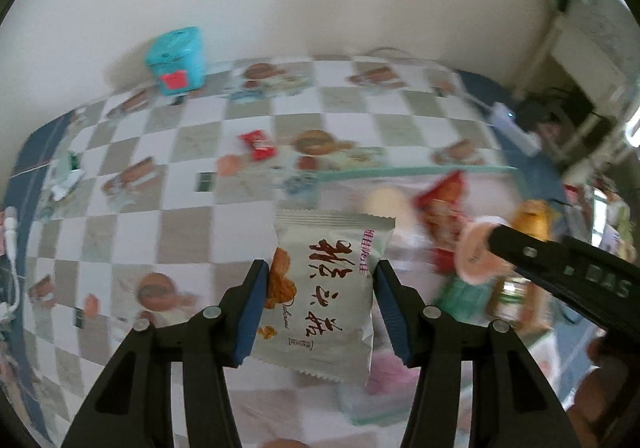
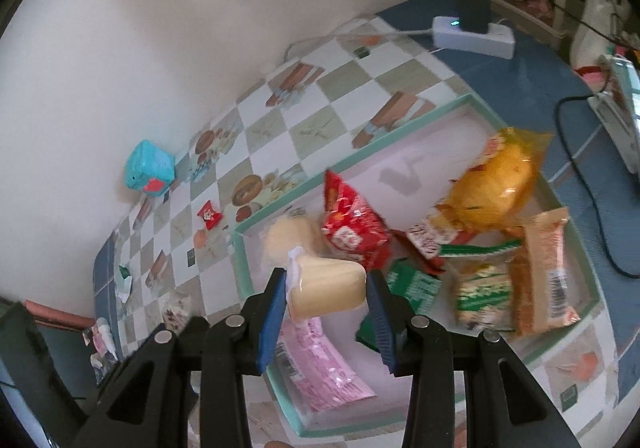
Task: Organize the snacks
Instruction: 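Carry the white bag and pudding cup over the tray and lower them, then open both grippers to drop the bag and cup into the tray, then move both open grippers back over the remaining items on the table, then grasp the mint-green wrapped pack with the left gripper while the right grasps the red candy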
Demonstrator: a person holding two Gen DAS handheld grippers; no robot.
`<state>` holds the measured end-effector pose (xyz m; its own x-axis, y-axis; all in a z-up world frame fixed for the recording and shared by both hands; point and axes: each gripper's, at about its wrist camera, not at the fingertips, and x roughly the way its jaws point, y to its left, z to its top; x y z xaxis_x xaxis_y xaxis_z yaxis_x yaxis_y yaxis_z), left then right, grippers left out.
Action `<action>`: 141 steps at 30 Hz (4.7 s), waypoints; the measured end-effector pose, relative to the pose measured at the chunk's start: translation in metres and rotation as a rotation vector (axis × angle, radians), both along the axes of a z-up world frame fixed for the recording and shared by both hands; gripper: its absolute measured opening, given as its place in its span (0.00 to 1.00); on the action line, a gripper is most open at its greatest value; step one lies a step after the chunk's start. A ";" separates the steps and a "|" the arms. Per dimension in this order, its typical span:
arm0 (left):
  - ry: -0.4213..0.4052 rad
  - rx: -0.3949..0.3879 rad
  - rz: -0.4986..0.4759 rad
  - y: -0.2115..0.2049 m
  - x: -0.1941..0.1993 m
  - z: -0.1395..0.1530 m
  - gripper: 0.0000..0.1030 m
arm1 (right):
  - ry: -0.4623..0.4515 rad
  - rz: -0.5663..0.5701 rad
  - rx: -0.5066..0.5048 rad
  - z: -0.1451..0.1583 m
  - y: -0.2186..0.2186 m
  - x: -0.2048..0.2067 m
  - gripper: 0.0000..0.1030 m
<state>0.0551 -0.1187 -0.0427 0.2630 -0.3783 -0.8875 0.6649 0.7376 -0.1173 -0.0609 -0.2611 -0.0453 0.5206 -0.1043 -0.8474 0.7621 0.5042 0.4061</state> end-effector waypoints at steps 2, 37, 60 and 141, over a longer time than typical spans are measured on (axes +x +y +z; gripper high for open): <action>0.017 -0.018 -0.017 -0.006 -0.011 0.001 0.54 | 0.002 -0.012 -0.016 0.002 -0.001 -0.010 0.42; 0.050 0.088 0.069 -0.020 -0.017 -0.016 0.68 | 0.103 -0.066 0.015 -0.030 -0.024 -0.034 0.44; 0.152 0.090 0.447 0.064 0.053 -0.042 0.93 | 0.168 0.020 -0.030 -0.042 -0.013 -0.016 0.98; 0.010 0.121 0.606 0.235 0.207 -0.037 0.93 | 0.130 0.450 -0.247 -0.016 0.084 0.203 1.00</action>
<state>0.2624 0.1159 -0.0793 0.3914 -0.0603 -0.9182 0.1227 0.9924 -0.0128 0.1420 -0.1771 -0.0616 0.4518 -0.0995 -0.8866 0.4841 0.8621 0.1499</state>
